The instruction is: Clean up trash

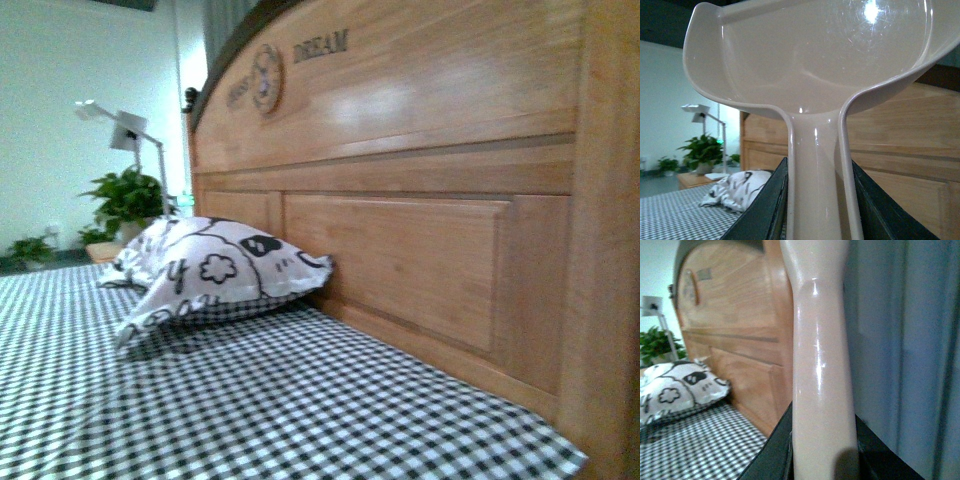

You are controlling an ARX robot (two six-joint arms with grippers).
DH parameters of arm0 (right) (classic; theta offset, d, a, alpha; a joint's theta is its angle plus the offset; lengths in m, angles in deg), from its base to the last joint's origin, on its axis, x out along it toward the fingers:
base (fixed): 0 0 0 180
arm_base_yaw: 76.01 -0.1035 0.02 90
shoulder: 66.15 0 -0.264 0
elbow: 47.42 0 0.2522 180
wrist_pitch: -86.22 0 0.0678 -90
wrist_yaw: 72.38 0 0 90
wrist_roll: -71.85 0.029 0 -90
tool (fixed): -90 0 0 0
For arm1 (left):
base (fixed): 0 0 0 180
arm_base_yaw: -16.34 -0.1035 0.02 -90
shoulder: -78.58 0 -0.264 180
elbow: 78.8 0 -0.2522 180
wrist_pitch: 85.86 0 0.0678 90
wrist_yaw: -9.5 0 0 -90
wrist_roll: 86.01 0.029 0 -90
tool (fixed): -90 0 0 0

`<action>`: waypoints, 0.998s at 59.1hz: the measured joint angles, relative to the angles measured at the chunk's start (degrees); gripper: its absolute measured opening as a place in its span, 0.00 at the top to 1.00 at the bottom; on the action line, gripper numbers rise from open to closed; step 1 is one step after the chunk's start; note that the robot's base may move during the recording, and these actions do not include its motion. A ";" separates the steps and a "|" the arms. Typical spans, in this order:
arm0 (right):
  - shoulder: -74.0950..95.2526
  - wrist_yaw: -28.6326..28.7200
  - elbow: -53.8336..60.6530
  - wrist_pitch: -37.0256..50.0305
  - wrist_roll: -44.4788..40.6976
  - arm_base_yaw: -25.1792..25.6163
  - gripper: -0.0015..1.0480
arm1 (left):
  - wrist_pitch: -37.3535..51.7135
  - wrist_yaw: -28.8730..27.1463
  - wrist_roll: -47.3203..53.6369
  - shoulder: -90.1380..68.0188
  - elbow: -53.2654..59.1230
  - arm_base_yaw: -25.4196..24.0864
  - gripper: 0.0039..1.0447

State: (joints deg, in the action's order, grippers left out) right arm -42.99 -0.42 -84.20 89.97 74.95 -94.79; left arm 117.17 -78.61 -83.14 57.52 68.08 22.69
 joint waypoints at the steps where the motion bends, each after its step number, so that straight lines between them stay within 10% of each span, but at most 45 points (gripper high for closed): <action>1: 0.00 0.00 -0.02 0.00 0.00 -0.02 0.81 | 0.00 0.02 0.00 0.00 -0.02 0.00 0.73; 47: 0.11 0.35 -0.02 0.00 -0.13 -0.13 0.81 | -7.61 -0.83 -1.88 0.66 -2.12 -0.15 0.73; 52: 0.11 -0.24 -0.02 0.00 -0.11 0.00 0.81 | -31.65 8.00 -5.60 -2.62 -10.82 -7.06 0.73; 59: -0.26 0.13 -0.04 0.00 -0.13 0.00 0.81 | -34.34 20.20 -2.93 -12.44 -13.38 -16.37 0.73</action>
State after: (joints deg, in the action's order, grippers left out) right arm -43.26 -0.29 -84.25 89.97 74.81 -94.79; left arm 82.84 -58.41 -86.07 45.08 54.71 6.32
